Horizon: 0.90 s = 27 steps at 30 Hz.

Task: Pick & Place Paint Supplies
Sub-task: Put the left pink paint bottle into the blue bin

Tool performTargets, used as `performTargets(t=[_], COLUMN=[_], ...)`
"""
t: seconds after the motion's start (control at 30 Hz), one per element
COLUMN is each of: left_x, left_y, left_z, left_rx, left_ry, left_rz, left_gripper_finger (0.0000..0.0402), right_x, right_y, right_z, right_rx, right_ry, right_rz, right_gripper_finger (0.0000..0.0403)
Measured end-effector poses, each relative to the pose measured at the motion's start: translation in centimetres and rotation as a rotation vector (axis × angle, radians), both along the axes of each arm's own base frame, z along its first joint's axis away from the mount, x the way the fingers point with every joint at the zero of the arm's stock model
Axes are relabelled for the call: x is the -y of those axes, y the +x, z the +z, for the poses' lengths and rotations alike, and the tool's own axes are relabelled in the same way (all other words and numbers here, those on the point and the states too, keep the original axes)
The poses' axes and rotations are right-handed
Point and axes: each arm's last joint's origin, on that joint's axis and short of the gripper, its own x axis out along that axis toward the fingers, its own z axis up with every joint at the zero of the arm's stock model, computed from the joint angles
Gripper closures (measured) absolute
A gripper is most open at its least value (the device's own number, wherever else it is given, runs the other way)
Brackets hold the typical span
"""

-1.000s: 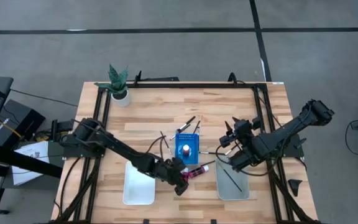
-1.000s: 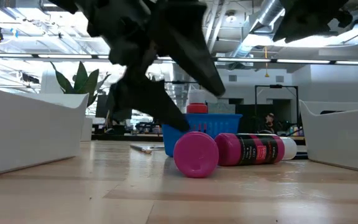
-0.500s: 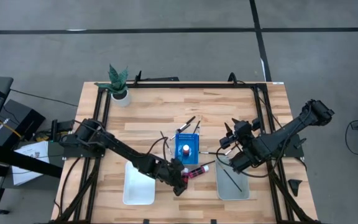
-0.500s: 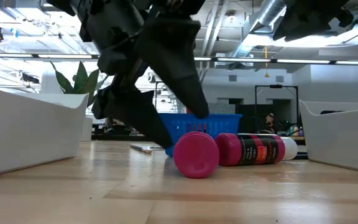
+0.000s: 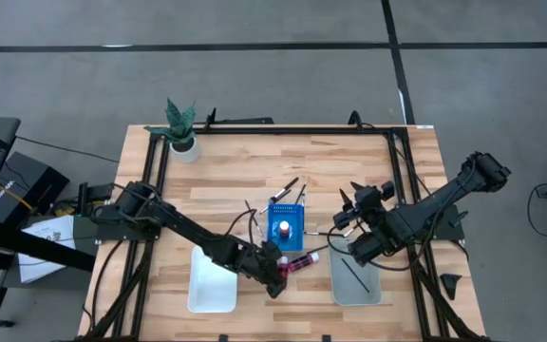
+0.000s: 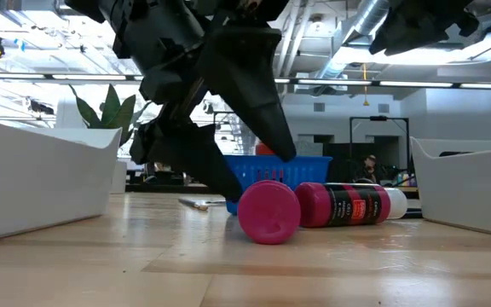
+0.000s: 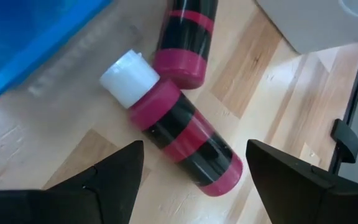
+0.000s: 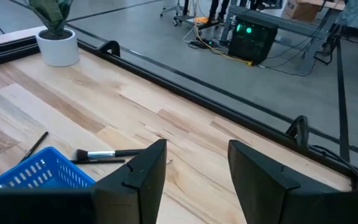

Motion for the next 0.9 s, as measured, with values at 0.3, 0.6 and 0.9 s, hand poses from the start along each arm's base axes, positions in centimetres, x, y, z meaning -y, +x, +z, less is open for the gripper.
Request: performTargets(t=[0.3, 0.6, 0.9], left_x=[0.1, -0.1, -0.1], left_y=[0.3, 0.1, 0.1], left_z=[-1.5, -1.6, -1.6], left_rx=[-0.036, -0.061, -0.069], left_ry=[-0.033, -0.023, -0.015], left_rz=[0.005, 0.006, 0.002], left_gripper_finger=[0.0124, 0.0124, 0.0137], right_x=[0.0, 0.0, 0.0], right_y=[0.0, 0.0, 0.0], right_z=[0.0, 0.0, 0.0], right_rx=[0.0, 0.003, 0.002], right_ry=[-0.007, -0.005, -0.003], right_rz=[0.001, 0.001, 0.001], right_gripper_finger=[0.0235, 0.0235, 0.0235])
